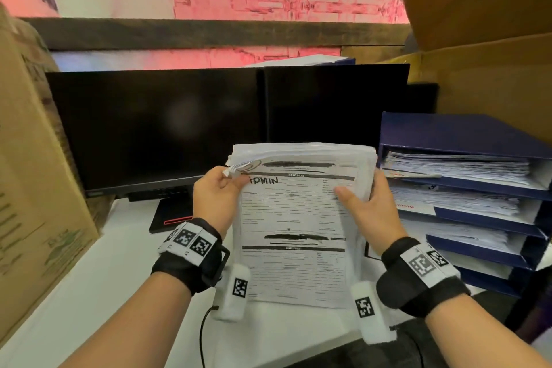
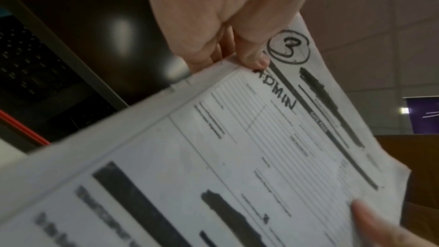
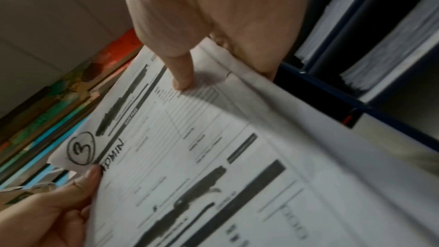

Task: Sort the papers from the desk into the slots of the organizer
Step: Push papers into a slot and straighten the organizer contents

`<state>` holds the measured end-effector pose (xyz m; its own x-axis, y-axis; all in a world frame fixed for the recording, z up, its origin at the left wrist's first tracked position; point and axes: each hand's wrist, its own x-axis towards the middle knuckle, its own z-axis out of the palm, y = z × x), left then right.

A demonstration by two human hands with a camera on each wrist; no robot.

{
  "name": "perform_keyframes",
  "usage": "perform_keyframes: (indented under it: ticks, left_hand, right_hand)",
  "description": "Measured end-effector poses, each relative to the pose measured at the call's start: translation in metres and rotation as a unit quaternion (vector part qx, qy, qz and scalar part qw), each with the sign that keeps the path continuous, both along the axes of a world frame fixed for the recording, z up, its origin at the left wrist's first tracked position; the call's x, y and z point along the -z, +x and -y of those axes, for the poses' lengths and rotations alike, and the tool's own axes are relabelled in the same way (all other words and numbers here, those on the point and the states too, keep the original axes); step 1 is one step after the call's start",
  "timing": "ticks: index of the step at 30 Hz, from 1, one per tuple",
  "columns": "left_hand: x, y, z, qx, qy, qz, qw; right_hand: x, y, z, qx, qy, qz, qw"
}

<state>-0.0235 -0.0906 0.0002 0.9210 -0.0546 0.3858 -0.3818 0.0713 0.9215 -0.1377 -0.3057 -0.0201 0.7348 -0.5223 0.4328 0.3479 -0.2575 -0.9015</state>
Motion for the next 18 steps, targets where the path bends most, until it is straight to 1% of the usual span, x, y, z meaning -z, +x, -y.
perform_keyframes:
  ticks: [3, 7, 11, 14, 18]
  left_hand:
    - [0.001, 0.001, 0.001, -0.010, -0.008, 0.000, 1.000]
    - [0.003, 0.002, 0.003, -0.044, -0.025, 0.008, 0.999]
    - [0.002, 0.004, 0.002, -0.026, -0.034, -0.016, 0.999]
    - [0.003, 0.002, 0.000, -0.029, -0.019, 0.002, 0.999]
    - [0.002, -0.003, -0.001, -0.041, -0.033, 0.025, 0.998]
  right_hand:
    - [0.012, 0.003, 0.004, -0.009, 0.017, -0.046, 0.999]
    - [0.011, 0.008, 0.006, -0.004, 0.040, -0.049, 0.998]
    - [0.012, 0.013, 0.007, 0.004, 0.056, -0.047, 0.997]
    - [0.013, 0.016, 0.008, 0.009, 0.056, -0.054, 0.997]
    - [0.013, 0.020, 0.009, 0.006, 0.057, -0.063, 0.996]
